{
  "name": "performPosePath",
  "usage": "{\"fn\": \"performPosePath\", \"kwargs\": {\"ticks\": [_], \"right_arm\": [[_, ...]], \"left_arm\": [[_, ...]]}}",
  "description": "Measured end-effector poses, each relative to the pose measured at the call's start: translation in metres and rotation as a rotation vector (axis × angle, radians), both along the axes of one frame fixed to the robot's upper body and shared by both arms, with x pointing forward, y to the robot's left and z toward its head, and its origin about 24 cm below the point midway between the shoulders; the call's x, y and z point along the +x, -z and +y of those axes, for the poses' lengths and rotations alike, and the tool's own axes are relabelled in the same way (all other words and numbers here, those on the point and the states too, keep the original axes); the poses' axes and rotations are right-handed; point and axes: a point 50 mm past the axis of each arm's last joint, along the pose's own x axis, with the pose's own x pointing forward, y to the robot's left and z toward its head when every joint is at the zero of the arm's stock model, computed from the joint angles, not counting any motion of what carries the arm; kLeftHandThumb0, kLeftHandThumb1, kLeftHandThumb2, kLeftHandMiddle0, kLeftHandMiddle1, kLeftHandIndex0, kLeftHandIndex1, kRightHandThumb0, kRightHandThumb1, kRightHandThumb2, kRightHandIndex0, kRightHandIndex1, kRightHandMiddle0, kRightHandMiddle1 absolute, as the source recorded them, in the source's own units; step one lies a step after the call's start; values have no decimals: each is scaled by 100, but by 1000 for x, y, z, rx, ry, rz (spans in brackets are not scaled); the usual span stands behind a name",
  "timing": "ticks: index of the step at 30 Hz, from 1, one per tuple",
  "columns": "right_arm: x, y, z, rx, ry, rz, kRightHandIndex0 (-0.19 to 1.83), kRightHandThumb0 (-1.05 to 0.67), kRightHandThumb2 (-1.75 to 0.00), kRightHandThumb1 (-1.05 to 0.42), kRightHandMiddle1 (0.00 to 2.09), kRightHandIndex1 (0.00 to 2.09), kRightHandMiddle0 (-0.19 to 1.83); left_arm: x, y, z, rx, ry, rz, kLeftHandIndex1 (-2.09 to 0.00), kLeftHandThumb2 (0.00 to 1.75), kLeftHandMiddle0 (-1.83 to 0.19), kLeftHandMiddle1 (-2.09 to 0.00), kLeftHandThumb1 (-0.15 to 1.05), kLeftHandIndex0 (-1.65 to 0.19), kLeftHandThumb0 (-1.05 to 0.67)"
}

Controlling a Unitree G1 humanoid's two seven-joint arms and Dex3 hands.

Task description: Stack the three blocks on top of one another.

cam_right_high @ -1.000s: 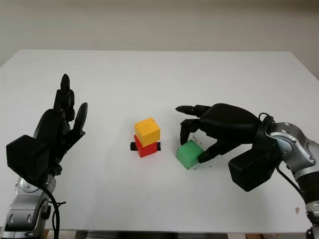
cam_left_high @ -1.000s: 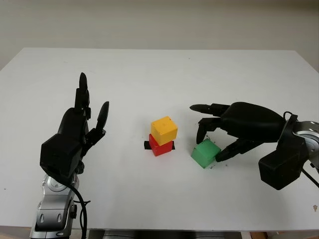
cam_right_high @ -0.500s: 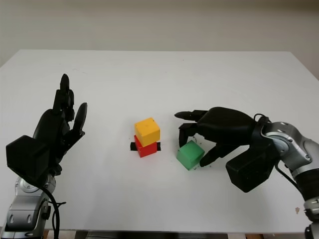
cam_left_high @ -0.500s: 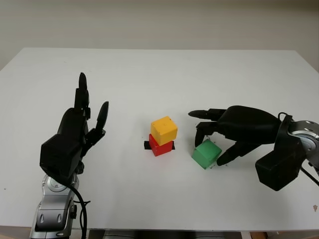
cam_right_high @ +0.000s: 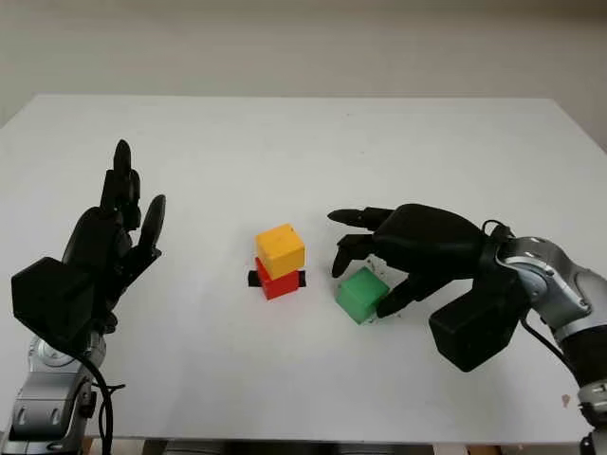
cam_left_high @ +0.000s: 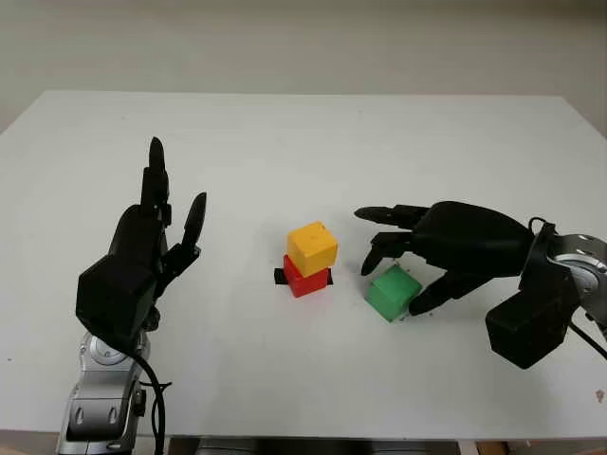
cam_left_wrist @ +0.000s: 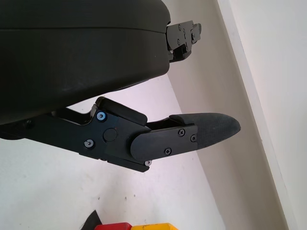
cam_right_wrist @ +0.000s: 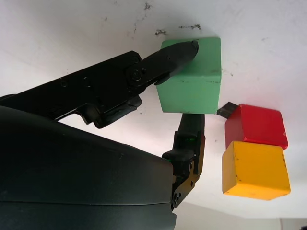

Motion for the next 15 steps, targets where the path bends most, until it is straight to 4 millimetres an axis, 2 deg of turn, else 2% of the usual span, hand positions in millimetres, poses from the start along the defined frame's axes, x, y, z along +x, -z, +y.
{"fn": "performPosePath", "kwargs": {"ticks": [15], "right_arm": [[1, 0, -2, 4, -7, -24, 29, -41, -5, -94, 141, 8, 40]], "left_arm": [[0, 0, 0, -14, 8, -7, 0, 56, 19, -4, 105, 19, -72]]}}
